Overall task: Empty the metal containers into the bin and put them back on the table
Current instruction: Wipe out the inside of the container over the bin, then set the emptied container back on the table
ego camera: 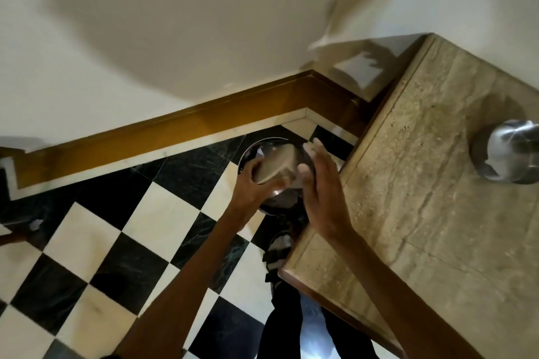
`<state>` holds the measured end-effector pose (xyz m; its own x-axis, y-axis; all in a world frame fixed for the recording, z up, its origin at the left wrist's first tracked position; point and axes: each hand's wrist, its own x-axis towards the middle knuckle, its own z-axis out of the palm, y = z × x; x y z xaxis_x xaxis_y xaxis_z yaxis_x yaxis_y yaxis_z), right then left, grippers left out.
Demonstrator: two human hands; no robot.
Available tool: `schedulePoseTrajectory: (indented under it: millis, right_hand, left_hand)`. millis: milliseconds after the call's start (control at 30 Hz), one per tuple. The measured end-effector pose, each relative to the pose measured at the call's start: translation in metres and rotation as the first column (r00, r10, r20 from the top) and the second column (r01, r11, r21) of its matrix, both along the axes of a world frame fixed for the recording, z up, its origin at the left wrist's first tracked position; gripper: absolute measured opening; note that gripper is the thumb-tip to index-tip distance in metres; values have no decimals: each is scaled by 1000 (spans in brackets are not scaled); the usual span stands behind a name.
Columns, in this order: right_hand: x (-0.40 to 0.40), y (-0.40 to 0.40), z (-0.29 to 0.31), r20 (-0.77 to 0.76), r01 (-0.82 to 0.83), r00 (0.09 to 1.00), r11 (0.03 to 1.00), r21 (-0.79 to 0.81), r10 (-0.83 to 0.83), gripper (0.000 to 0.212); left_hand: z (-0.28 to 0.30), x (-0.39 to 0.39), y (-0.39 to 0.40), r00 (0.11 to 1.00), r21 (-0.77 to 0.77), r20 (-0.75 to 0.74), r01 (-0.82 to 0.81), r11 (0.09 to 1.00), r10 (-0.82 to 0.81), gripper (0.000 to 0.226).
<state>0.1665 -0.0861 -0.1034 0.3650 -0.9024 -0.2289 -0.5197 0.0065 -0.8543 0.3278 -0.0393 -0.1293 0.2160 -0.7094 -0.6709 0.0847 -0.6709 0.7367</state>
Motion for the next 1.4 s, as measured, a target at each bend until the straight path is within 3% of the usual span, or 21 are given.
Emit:
schedulePoseTrajectory:
  millis: [67, 100, 167, 233, 300, 367, 500, 600, 667, 767, 867, 967, 1100, 1267, 1400]
  right_hand:
    - [-5, -13, 1, 145, 155, 970, 957, 243, -194, 43]
    - [-8, -19, 3, 204, 167, 946, 918, 360, -252, 42]
    - [-12, -26, 13, 276, 112, 922, 869, 483, -272, 32]
    - [-19, -26, 27, 289, 111, 920, 885, 453, -264, 26]
    - [-31, -24, 39, 253, 166, 926, 904, 395, -280, 26]
    - [-52, -22, 49, 230, 226, 919, 908, 354, -319, 27]
    - [-102, -11, 60, 146, 319, 915, 897, 306, -376, 28]
    - [-159, -3, 67, 92, 418, 883, 859, 296, -461, 25]
    - [-191, 5, 71, 69, 461, 866, 844, 275, -495, 28]
    - [-259, 16, 74, 9, 564, 807, 776, 281, -590, 31]
    - [-320, 19, 72, -57, 627, 766, 724, 287, -641, 37]
    - [-379, 11, 71, -111, 670, 735, 689, 276, -669, 28]
    - [-441, -15, 64, -146, 700, 713, 681, 216, -686, 28]
    - [-477, -53, 55, -112, 693, 718, 692, 202, -687, 32]
    - [-483, -79, 53, -77, 700, 708, 684, 206, -702, 34]
  left_hand:
    - [16, -1, 0, 903, 48, -414, -107, 993, 117, 80]
    - [24, -1, 1, 829, 68, -536, -143, 987, 157, 84]
    - [38, -10, 3, 705, 115, -675, -188, 975, 215, 101]
    - [54, -24, 0, 611, 192, -728, -257, 947, 313, 97]
    - [71, -39, -5, 589, 252, -696, -335, 908, 410, 69]
    - [88, -60, -11, 666, 281, -582, -374, 884, 467, 48]
    - [113, -110, -11, 745, 265, -391, -471, 841, 540, 57]
    - [128, -165, -9, 866, 161, -155, -453, 877, 475, 29]
    - [124, -197, -1, 901, 56, -36, -431, 901, 433, 24]
    - [130, -267, -3, 956, 19, -19, -293, 956, 293, 25]
    - [133, -331, -13, 978, 128, -47, -195, 972, 202, 27]
    - [129, -391, -29, 972, 231, -103, -184, 955, 212, 27]
    - [118, -455, -63, 969, 245, -128, -175, 954, 211, 25]
    - [120, -493, -103, 961, 231, -159, -186, 955, 226, 19]
    - [117, -503, -124, 966, 182, -152, -181, 967, 210, 29]
